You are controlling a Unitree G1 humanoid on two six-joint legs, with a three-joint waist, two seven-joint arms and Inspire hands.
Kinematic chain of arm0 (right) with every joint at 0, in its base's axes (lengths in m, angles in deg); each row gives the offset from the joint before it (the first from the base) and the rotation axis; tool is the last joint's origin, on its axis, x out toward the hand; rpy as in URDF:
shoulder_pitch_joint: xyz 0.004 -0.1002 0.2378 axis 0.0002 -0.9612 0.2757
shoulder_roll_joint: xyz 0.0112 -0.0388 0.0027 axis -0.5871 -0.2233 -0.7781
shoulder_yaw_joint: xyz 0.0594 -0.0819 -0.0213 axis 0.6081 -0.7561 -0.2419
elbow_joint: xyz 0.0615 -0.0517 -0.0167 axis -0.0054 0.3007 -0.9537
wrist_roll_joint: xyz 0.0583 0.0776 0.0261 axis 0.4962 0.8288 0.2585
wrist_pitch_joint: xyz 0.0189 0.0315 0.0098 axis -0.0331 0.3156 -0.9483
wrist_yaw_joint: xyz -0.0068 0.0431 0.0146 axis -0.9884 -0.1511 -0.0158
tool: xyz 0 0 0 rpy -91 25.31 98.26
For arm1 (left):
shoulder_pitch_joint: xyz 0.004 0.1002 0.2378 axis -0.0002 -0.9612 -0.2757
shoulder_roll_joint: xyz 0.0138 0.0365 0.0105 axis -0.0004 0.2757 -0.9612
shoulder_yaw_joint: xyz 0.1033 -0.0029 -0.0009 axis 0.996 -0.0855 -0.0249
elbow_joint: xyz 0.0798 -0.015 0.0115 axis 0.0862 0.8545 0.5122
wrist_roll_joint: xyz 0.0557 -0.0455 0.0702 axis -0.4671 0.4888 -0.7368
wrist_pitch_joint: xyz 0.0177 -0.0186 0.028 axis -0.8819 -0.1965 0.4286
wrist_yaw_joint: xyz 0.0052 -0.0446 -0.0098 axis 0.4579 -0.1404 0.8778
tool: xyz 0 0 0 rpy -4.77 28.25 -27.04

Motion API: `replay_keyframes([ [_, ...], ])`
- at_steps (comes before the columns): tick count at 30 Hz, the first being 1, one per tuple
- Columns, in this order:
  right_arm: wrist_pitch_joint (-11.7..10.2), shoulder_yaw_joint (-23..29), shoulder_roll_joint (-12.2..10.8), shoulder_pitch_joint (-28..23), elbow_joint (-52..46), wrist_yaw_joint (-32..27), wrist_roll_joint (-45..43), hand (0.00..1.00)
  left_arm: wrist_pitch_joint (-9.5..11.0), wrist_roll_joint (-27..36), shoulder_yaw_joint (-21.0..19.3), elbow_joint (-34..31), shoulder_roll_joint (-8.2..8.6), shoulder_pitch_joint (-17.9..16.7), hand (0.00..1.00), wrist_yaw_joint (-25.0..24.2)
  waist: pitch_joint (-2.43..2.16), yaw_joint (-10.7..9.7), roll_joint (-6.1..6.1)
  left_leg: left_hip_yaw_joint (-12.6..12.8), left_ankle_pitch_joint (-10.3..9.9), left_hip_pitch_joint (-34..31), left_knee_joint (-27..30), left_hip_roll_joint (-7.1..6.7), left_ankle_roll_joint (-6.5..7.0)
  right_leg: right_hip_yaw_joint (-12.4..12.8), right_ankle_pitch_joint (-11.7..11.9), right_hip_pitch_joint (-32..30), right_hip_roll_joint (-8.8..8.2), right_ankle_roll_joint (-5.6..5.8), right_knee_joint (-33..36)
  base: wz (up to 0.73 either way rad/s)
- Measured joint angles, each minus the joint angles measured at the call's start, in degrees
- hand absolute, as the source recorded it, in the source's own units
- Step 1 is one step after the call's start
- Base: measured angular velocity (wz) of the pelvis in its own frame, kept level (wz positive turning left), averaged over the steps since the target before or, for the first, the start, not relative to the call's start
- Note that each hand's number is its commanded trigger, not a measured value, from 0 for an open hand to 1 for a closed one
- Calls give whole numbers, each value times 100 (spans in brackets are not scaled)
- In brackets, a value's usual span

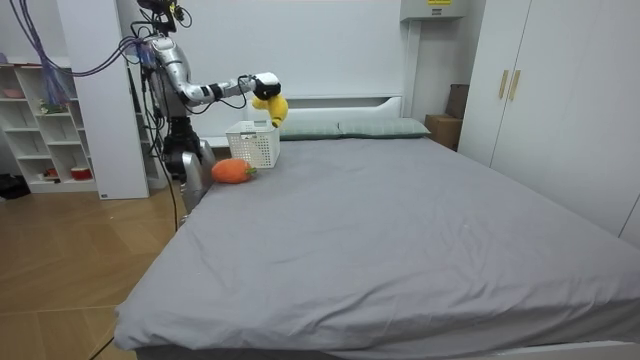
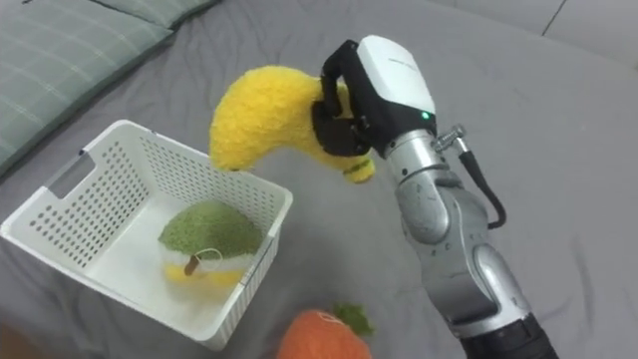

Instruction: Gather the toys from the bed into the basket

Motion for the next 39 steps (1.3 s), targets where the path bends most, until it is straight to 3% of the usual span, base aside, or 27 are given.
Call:
replay_keyframes([
  [6, 115, -539, -152, 426, 27, 284, 3, 100, -3, -29, 42, -2, -18, 151, 0, 9, -46, 292, -137, -29, 3, 16, 2, -4, -6, 7, 0, 22, 10, 0, 1, 1],
  [10, 169, -616, -369, 524, 28, 461, 38, 100, -32, -230, 38, -74, -22, 178, 0, -2, -3, 543, -267, -51, 1, 23, 11, -12, -5, 14, 0, 36, 8, 0, 1, 2],
  [18, 302, -840, -670, 728, 29, 605, 11, 100, -167, -236, 46, -74, -39, 264, 0, -16, 24, 704, -243, -246, 5, -98, 71, -83, 7, -106, -12, 9, -42, 20, 8, 12],
  [19, 305, -871, -691, 731, 29, 620, 11, 92, -187, -237, 47, -75, -34, 298, 0, -40, 25, 705, -244, -300, 5, -139, 96, -94, 7, -116, -14, 1, -42, 22, 6, 20],
  [20, 312, -888, -691, 733, 29, 626, 12, 76, -199, -237, 47, -75, -30, 318, 0, -48, 26, 722, -246, -320, 5, -155, 107, -97, 6, -114, -14, -4, -42, 23, 6, 15],
  [21, 340, -942, -693, 734, 34, 657, 9, 49, -226, -242, 44, -75, -27, 341, 0, -50, 26, 757, -247, -324, 6, -162, 108, -97, 5, -109, -14, -13, -40, 24, 6, 4],
  [22, 366, -1025, -686, 734, 44, 670, 4, 0, -253, -252, 40, -75, -28, 359, 0, -50, 27, 808, -246, -320, 6, -160, 108, -95, 4, -83, -15, -19, -36, 24, 6, 0],
  [33, 370, -1250, -853, 754, 518, 888, 63, 0, -281, -502, 40, -79, -31, 685, 0, -38, 30, 887, -249, -287, 7, -219, 120, -88, 3, 3, -14, -78, -26, 23, 6, -1],
  [39, 368, -1281, -853, 753, 746, 898, 77, 0, -305, -503, 39, -60, -32, 684, 0, -64, 71, 882, -290, -215, 4, -188, 110, -76, 6, 32, -14, -74, -26, 24, 5, -5],
])
